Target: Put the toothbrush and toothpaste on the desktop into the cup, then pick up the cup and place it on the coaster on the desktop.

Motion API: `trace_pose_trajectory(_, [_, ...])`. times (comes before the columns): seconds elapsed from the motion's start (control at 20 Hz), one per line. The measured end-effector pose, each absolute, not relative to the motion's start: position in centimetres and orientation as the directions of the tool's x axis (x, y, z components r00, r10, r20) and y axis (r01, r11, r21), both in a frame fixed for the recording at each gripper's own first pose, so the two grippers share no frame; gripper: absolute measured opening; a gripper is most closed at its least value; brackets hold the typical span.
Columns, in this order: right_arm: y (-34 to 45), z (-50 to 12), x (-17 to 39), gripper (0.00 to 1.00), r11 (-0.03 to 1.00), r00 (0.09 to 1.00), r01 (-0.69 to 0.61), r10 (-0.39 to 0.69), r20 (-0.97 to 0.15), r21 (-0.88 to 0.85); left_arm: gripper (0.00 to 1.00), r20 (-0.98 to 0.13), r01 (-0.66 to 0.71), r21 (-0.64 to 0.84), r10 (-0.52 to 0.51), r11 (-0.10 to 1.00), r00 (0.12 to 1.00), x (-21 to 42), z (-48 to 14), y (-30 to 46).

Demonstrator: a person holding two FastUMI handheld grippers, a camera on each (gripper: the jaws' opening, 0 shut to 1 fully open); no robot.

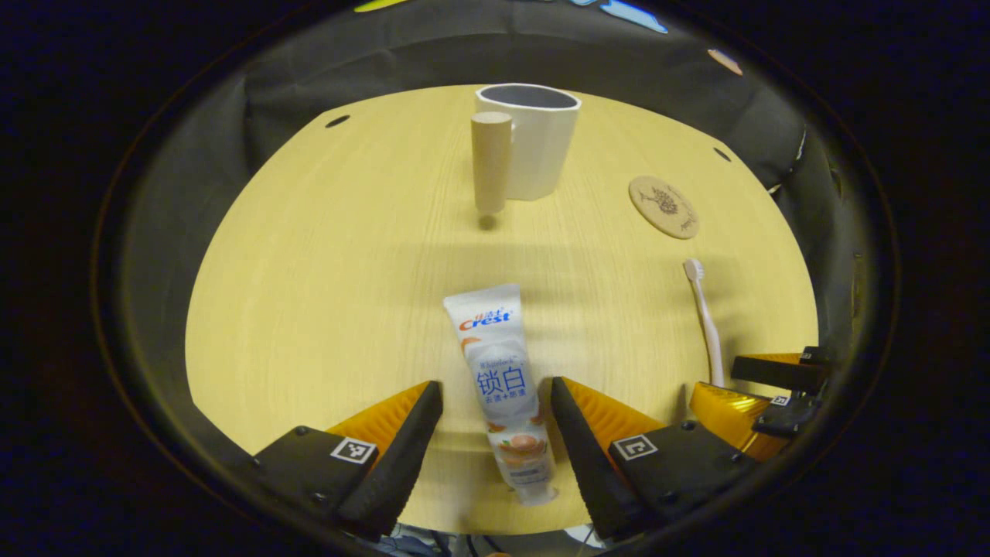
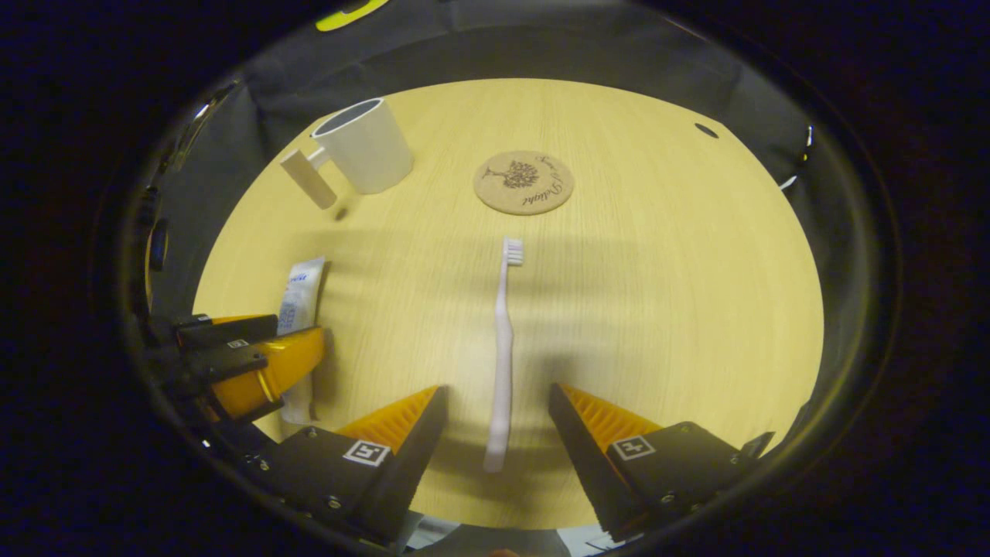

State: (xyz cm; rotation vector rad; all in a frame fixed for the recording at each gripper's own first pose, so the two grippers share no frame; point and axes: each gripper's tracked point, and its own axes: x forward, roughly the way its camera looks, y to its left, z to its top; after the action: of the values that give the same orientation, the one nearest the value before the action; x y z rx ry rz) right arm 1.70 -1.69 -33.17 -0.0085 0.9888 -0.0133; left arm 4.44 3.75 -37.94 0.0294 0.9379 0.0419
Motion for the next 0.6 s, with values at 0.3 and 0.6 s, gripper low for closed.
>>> trace_pose_trajectory(0.3, [-1.6,-33.6,1.9,0.96,0.995,0.501,-0.017,-0.074,-0.863,-0.095,0.95,-0.827,-0.055,0.036,0.061,0.998,0.559,4.8,-37.7,3.8])
trace_pose_trajectory(0.6, [-1.4,-33.6,3.0,0.96,0.993,0.446,0.101,-0.100,-0.890,-0.061,0.95,-0.825,-0.041,0.040,0.056,0.998,0.562,5.9,-37.5,3.8])
